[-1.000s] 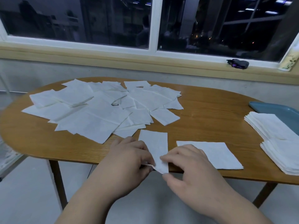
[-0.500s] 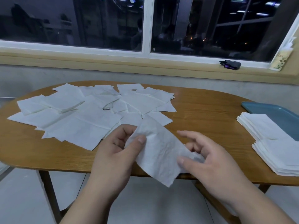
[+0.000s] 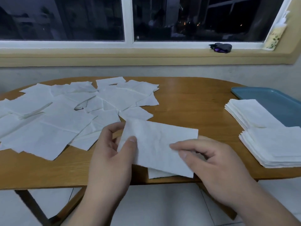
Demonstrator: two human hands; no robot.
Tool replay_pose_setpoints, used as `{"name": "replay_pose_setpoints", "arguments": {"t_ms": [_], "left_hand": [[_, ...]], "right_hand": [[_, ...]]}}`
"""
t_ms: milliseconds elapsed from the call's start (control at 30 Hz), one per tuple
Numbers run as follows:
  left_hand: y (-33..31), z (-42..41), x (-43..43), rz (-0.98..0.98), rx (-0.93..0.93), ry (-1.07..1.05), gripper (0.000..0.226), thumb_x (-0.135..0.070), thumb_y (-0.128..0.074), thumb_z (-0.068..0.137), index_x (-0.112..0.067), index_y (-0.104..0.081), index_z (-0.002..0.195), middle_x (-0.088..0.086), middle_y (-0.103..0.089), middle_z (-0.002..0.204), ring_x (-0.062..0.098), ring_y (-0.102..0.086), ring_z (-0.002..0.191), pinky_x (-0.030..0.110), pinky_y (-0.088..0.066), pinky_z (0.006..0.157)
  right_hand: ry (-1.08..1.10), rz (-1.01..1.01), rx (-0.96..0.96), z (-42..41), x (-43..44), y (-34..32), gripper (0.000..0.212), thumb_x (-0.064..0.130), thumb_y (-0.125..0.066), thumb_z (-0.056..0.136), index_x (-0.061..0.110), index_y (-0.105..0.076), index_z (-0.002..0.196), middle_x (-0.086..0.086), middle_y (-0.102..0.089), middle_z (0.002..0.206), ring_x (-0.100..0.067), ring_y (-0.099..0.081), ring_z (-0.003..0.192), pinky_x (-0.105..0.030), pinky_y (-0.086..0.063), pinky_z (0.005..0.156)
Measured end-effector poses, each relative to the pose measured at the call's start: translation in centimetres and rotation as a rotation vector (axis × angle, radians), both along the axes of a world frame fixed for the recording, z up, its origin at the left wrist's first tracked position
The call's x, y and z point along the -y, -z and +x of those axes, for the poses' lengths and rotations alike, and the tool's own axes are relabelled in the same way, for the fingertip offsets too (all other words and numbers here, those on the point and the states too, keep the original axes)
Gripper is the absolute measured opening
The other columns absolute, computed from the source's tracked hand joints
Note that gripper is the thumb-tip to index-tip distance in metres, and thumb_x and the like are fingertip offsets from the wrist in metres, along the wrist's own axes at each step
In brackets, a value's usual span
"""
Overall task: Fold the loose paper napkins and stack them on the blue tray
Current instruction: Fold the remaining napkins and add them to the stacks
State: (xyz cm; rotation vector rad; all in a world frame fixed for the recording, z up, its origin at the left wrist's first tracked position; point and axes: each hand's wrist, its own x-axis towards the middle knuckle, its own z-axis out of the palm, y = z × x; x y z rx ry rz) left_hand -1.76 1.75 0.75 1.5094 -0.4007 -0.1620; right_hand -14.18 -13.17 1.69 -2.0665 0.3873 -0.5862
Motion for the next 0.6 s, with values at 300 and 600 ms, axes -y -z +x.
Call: {"name": "replay_pose_setpoints", "arguments": {"t_ms": [300, 600], "left_hand": [[0.6, -0.2, 0.7, 0.407, 0.296, 0.241, 0.024, -0.016, -0.07, 0.086, -0.038, -0.077, 0.08, -0.012, -0.067, 0.068, -0.001, -0.061, 0.076, 0.004, -0.04, 0.064], [1.4, 0.1, 0.9, 0.532, 0.417, 0.242, 0.015, -0.033, -0.073, 0.084, -0.048, -0.073, 0.083, -0.02, -0.066, 0.082, -0.001, -0.056, 0.096, 0.027, -0.042, 0.086]], "right_hand": [[0.101, -0.012, 0.009, -0.5, 3.7, 1.8, 0.024, 0.017, -0.062, 0.093, 0.036, -0.077, 0.092, 0.003, -0.063, 0.078, -0.01, -0.053, 0.066, -0.011, -0.037, 0.056], [0.157, -0.22, -0.095, -1.0, 4.6, 2.6, 0.024, 0.018, -0.06, 0.093, 0.032, -0.077, 0.1, 0.015, -0.061, 0.084, -0.004, -0.055, 0.091, -0.008, -0.038, 0.07]]}}
